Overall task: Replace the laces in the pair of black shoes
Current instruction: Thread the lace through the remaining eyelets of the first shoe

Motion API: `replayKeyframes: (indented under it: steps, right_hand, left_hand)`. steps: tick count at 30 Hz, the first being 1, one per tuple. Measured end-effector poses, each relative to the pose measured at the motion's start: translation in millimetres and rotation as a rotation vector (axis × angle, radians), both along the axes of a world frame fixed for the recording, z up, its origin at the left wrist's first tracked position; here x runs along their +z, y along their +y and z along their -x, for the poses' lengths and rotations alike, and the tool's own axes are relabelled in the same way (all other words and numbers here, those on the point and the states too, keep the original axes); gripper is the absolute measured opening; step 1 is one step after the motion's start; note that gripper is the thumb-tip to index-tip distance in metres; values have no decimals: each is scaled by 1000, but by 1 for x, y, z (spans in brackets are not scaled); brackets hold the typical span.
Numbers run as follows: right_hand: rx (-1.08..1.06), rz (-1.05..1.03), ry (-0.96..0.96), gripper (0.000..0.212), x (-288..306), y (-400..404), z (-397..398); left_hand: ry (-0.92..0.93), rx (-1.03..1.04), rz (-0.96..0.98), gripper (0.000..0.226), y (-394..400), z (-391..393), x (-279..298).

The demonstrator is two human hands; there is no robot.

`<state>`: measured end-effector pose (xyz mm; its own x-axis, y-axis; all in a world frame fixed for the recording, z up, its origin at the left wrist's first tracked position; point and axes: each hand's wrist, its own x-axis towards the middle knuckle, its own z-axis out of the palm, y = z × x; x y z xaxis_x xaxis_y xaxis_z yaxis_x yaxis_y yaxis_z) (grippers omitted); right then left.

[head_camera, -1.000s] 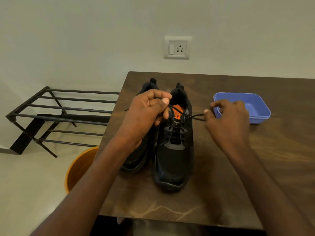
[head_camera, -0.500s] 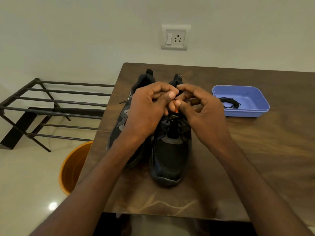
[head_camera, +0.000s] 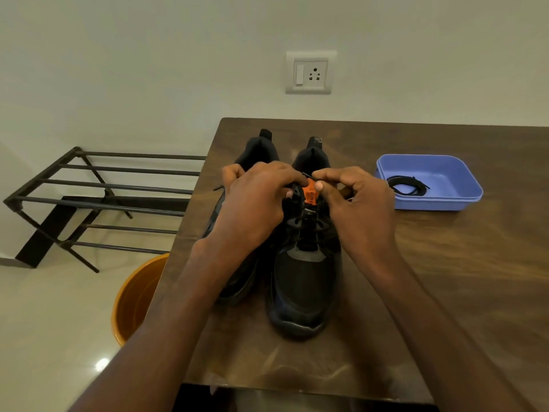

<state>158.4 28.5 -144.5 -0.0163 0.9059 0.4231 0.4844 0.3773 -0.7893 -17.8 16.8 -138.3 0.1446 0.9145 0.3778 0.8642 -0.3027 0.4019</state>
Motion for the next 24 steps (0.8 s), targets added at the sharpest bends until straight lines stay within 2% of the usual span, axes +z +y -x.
replayKeyframes:
  steps: [2,6,10,15,19,24]
  right_hand:
    - [-21,-30,-71,19,1,1,2]
    - [3,-105,-203,12,4,8,2]
    - [12,-82,-323,14,6,11,-3]
    - [-11,-46,-299,11,3,7,4]
    - [6,86,-172,11,-3,10,7]
    - [98,249,-48,13,-3,15,1]
  left_hand:
    - [-92,-19,-2,34,4,5,-5]
    - [-145,-29,-10,31,7,9,-11]
    - [-253,-60,-4,29,7,7,-7]
    - [-265,-69,-59,24,5,7,-6]
    - [-207,-45,-97,25,5,7,-8]
    - [-249,-73,-92,26,3,5,-7]
